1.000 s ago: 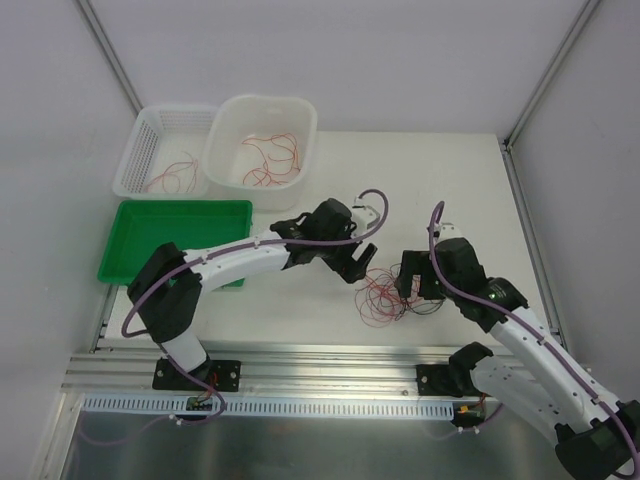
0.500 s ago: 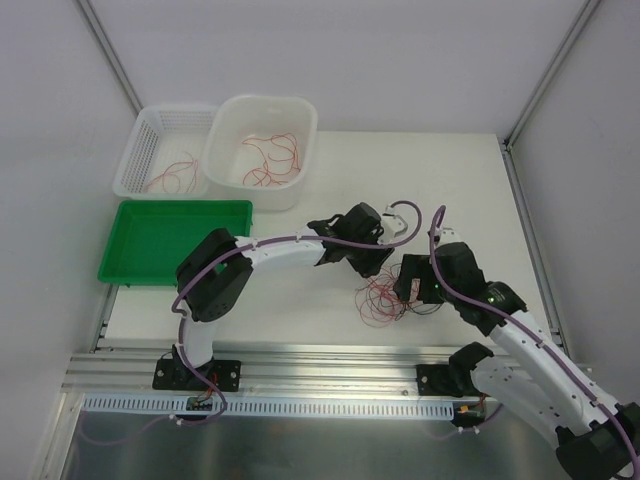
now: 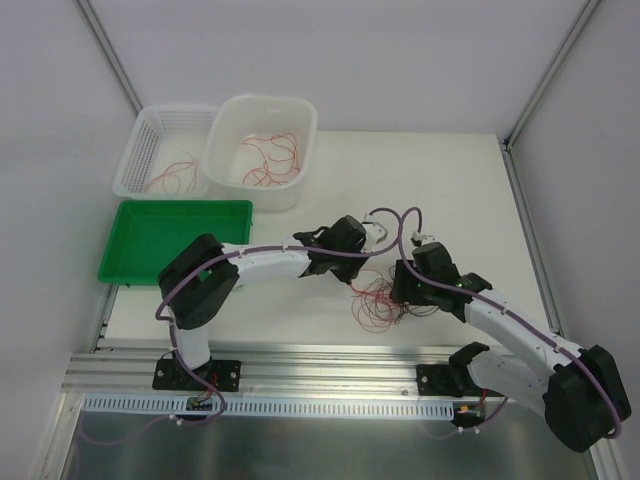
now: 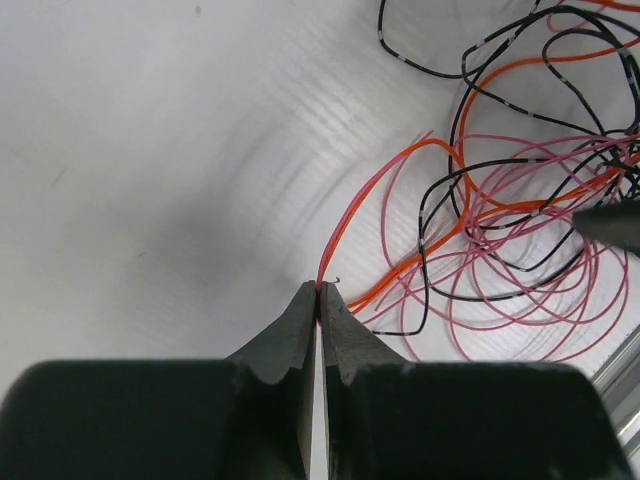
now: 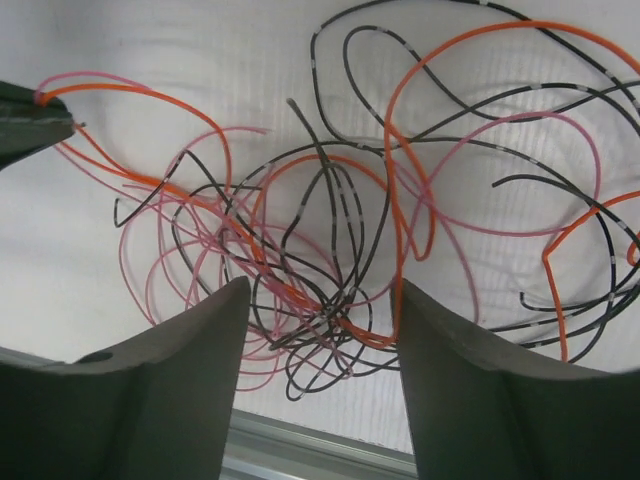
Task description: Untangle the cables
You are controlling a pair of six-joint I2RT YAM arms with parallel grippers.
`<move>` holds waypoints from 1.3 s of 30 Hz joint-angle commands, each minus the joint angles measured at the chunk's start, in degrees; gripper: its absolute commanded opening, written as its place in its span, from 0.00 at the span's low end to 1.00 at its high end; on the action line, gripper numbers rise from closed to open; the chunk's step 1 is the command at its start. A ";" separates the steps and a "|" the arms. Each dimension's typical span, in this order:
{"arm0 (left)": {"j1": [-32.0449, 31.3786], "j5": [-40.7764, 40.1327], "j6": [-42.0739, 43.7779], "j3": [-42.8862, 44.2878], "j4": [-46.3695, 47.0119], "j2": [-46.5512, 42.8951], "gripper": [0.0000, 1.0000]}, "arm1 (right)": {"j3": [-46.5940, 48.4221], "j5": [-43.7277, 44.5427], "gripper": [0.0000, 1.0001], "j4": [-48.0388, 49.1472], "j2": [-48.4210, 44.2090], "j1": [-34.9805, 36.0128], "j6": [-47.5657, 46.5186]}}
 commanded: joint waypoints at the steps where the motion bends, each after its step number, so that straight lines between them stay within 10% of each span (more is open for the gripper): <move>1: 0.03 -4.86 -4.11 -2.56 1.34 -7.27 0.00 | 0.05 1.89 0.58 4.90 1.53 0.22 0.48; 8: 6.96 -11.01 -13.95 -10.82 -0.32 -15.62 0.00 | 4.26 10.49 0.01 -3.69 -3.20 0.13 -2.06; 21: 17.26 -15.24 -30.12 -21.38 -5.16 -28.03 0.00 | 21.67 22.99 0.01 -19.18 -18.77 -5.84 -7.43; 32: 17.26 -16.64 -33.48 -26.04 -5.68 -35.32 0.00 | 9.12 12.01 0.03 -13.12 -6.29 -6.63 -3.13; 36: 17.17 -10.94 -29.53 -26.04 -5.95 -37.17 0.20 | 7.88 8.67 0.09 -11.01 -5.23 -6.63 -5.05; 39: 17.17 -3.13 -27.59 -26.12 -6.74 -38.40 0.56 | 8.84 6.29 0.12 -10.74 -4.97 -6.46 -7.34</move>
